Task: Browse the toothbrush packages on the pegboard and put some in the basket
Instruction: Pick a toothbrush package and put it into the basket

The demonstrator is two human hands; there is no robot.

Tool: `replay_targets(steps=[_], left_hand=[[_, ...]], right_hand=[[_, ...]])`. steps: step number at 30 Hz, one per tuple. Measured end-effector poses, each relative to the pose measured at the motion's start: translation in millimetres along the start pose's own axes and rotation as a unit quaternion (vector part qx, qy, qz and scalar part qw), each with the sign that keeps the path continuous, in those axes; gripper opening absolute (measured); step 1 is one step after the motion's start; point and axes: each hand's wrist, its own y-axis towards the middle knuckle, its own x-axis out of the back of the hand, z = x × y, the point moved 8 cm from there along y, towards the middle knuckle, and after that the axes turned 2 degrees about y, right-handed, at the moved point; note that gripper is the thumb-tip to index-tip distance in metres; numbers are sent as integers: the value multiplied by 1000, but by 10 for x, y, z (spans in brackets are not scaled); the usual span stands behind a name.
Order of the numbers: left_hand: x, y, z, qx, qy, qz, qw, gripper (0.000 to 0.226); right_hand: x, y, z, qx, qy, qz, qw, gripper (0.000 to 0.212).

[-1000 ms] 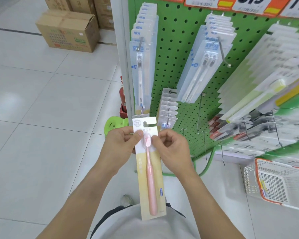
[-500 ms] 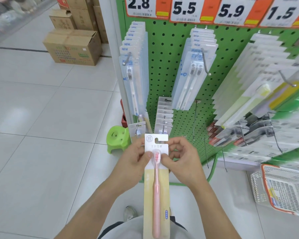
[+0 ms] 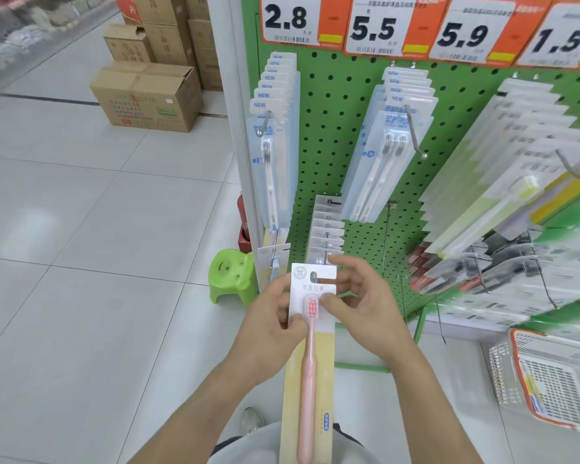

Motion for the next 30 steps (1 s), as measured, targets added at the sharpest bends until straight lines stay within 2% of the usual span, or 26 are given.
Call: replay_targets(steps=[2,6,9,12,15,20,23,30], left_hand=[[-6,6,1,-1,-1,7,1000,58],[-52,13,-11,2,11,33,999,63],[-53,8,15,14,15,39,999,64],[-42,-6,72,33,25,35,999,56],[-19,-5,137,54,15,17,998,52],[-100,-45,182,58,8,37,998,59],[-99,-45,226,61,13,31,998,58],[45,-11,300,83,13,-16,996,50]], right_hand=[[16,66,90,23,11,-24,999,39],[-9,202,131,24,-6,-50,998,7],[-49,241,90,11,-7,-55,998,19],[-55,250,46,-6,5,-48,999,22],[-101,237,-13,-8,19,-27,999,20],[-78,159,-102,-4,29,-36,999,16],[-38,81,-167,5,0,-43,999,31],[-169,-152,-298,-15,24,9,1000,59]])
